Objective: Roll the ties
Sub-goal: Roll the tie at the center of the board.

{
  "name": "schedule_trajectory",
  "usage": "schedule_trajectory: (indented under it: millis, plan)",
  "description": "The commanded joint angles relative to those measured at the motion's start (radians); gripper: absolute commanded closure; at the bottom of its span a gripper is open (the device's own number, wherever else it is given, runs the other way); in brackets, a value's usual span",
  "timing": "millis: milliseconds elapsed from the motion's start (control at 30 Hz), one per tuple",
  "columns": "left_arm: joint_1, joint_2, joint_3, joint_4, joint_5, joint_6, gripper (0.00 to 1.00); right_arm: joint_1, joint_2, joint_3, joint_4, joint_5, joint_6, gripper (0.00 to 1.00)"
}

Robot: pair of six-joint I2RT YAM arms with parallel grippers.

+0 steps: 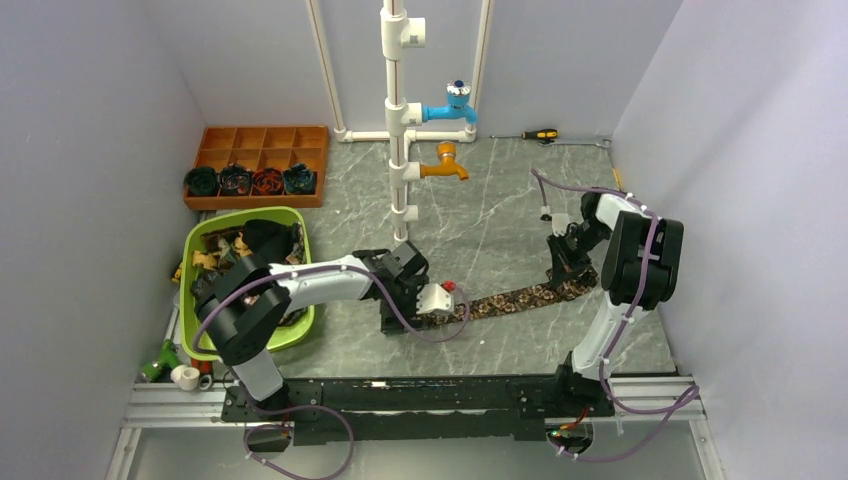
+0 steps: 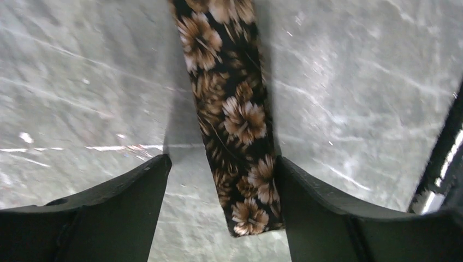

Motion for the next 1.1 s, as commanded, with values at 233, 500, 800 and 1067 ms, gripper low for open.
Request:
schedule_trajectory:
  millis: [233,500,800,1067]
  plan:
    - [0.132,0.13,0.147,-0.015,-0.087,0.081,0.46,-0.074,0.152,0.143,0.174,0.176,-0.024,1.0]
    - [0.122,0.092,0.136,-0.121,0.003,0.089,0.59,-0.049,0.1,0.125,0.152,0.136,-0.017,1.0]
    - [0.092,-0.019,0.032,-0.098,-0.01,0.049,0.28,-0.073,-0.111,0.045,-0.01,0.078,-0.255,0.44]
    - [0.169,-0.226,-0.04,0.023,0.118,-0.036,0.18,-0.059,-0.247,0.085,-0.1,-0.035,-0.407,0.15]
